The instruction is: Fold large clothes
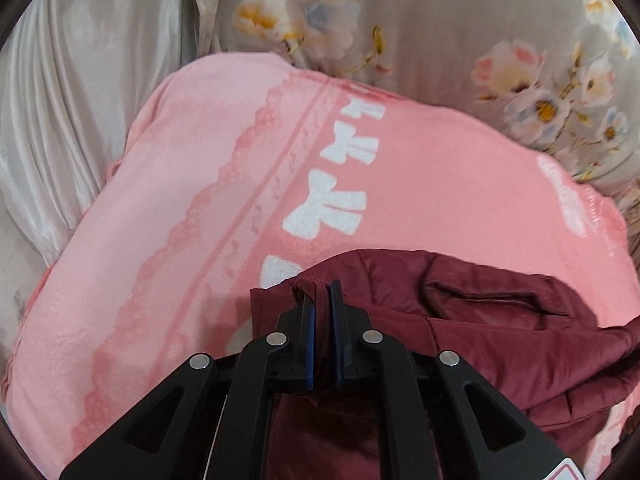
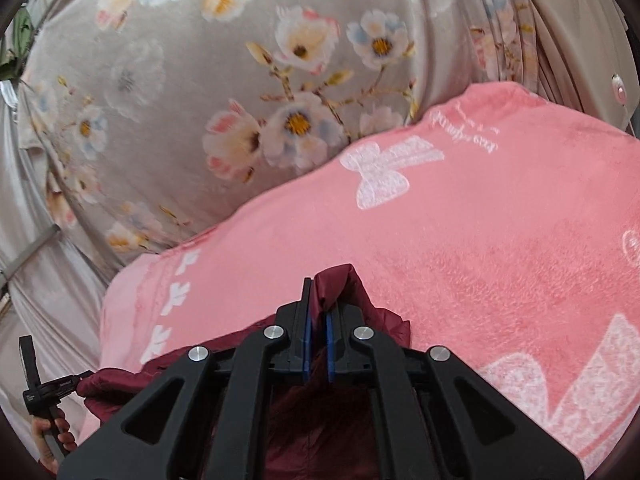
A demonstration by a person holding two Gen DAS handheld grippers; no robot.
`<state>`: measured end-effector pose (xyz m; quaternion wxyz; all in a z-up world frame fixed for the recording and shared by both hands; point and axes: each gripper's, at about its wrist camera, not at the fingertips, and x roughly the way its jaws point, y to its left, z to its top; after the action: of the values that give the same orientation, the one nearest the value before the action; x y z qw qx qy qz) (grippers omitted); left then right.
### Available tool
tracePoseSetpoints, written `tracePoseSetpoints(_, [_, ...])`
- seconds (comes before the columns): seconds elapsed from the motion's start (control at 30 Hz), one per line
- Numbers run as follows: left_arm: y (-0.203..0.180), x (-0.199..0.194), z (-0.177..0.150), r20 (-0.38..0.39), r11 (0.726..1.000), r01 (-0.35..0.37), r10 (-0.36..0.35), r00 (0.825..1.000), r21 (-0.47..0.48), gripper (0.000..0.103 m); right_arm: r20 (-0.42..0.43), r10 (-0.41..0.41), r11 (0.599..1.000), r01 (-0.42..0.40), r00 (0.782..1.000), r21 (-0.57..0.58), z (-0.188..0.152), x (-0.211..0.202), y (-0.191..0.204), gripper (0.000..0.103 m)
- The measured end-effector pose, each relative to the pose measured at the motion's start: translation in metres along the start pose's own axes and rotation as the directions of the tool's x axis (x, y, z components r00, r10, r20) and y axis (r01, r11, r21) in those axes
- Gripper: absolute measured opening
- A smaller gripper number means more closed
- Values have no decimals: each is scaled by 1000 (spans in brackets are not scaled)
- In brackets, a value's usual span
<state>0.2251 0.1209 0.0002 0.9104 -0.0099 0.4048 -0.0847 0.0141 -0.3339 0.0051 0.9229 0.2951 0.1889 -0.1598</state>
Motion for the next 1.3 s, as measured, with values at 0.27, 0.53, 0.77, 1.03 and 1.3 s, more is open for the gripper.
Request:
tracePoseSetpoints(0.27, [2,44,-8,-53,999,-6,4,999,-36,14,-1,-43,999,43,999,-11,-4,27,1,13])
tracePoseSetpoints(0.53, [26,17,6,-5,980,118,-120,993,-160,18,150,-25,999,29,988,-23,7,-15,13,49])
tracePoseSetpoints(0.77, [20,-34,21,219,991,-55,81,972,-121,62,17,35,985,-32,999,-170,-15,-2,53,49])
tracePoseSetpoints(1.03, [-60,-22,10,86,986,21,-35,996,168,62,-295,66,939,-159,953,-305,-54,63,135,49])
tracePoseSetpoints(1.3, [-115,13,-13,-12,965,92,-92,996,246,62,-392,-102,888,-93,914,-450,-83,122,171,4])
